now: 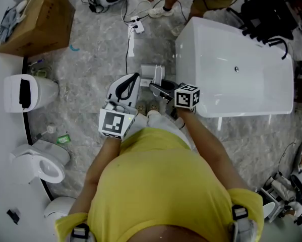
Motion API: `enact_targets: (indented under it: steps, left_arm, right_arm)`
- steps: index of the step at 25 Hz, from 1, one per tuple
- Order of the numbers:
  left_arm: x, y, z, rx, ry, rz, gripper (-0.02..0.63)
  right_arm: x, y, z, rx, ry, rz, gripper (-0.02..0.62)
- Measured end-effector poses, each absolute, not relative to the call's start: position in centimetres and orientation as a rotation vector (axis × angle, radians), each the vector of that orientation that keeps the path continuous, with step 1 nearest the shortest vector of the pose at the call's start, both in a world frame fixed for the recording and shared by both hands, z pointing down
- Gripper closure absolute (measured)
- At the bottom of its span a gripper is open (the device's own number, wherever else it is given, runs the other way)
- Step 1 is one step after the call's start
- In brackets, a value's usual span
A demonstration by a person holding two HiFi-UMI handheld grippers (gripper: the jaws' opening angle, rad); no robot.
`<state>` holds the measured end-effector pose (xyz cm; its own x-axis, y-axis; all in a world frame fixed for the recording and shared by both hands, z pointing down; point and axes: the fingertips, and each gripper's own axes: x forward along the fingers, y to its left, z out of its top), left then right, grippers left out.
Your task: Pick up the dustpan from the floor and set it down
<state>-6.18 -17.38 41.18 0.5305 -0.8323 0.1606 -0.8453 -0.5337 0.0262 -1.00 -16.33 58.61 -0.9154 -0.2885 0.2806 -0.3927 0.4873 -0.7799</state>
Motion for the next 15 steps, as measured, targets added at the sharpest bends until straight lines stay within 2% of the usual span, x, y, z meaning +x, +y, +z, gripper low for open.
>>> enact_targets:
  steps: [5, 12, 15]
  left_arm:
    - [-6.5, -17.0, 41.4, 2.655, -1.459, 0.201, 0.606]
    - [-6.1, -17.0, 41.5, 2.655, -1.441, 0.193, 0.606]
    - [-6.1, -16.9, 41.5, 2.663, -1.437, 0.195, 0.606]
  right_arm:
    - [-0.4, -16.2, 62.1, 0.629, -2.527, 1.419, 0.406]
    - [-0.9, -15.3, 62.7, 0.587, -2.458, 1.397, 0.383]
    - [-0.2, -14.9, 62.7, 0.649, -2.387, 1.392, 0.306]
